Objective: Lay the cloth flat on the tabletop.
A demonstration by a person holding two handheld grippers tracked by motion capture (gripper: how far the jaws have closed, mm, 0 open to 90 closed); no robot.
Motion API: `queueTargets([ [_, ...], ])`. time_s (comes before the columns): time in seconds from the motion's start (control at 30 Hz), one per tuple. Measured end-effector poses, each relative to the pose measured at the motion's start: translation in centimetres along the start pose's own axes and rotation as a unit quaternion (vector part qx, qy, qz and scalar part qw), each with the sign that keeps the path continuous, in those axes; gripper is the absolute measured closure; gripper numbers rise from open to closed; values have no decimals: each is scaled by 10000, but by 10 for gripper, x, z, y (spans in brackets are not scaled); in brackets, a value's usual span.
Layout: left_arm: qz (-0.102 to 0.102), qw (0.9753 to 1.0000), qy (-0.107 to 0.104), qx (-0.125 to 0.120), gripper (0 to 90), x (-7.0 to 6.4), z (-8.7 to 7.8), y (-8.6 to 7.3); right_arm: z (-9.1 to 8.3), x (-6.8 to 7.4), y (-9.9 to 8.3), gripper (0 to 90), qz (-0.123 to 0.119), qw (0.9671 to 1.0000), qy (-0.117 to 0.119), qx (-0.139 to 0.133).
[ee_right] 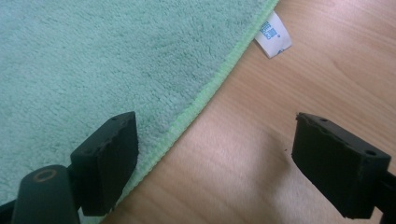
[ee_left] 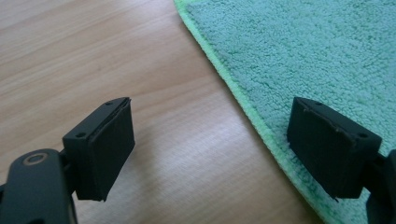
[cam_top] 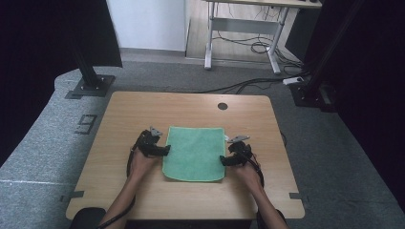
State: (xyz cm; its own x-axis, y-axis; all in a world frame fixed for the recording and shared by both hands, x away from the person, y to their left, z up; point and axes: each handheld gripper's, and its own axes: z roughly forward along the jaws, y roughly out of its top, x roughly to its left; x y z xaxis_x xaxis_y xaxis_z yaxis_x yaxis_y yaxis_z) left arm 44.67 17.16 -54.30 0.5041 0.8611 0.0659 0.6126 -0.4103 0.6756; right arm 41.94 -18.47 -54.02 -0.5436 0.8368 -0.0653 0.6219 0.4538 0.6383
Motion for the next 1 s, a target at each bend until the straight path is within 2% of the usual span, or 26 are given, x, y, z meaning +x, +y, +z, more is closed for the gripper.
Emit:
queueTargets([
  [0.2, -65, 10000, -30, 23, 151, 3, 2, 2, 2, 0, 2, 151, 7, 10000, 22, -32],
  [0.27, -111, 9999, -45, 14, 147, 4, 2, 1, 3, -2, 1, 151, 62, 9999, 103, -50],
  [0.37, -44, 10000, 1, -22, 143, 3, 0, 2, 3, -3, 0, 151, 54, 9999, 139, -69],
  [0.53, -49, 9996, -168, -199, 140, 3, -15, 3, 0, -6, -1, 156, 111, 9995, 238, -197],
  [0.67, -54, 9991, -321, -257, 139, 2, -28, 0, -9, -6, -1, 156, 116, 9989, 291, -342],
  [0.83, 52, 9983, -520, -275, 139, -2, -47, -9, -21, -3, -2, 152, 66, 9984, 388, -400],
  [1.0, 166, 9968, -716, -309, 139, -11, -67, -23, -34, 7, -10, 144, -8, 9976, 547, -435],
])
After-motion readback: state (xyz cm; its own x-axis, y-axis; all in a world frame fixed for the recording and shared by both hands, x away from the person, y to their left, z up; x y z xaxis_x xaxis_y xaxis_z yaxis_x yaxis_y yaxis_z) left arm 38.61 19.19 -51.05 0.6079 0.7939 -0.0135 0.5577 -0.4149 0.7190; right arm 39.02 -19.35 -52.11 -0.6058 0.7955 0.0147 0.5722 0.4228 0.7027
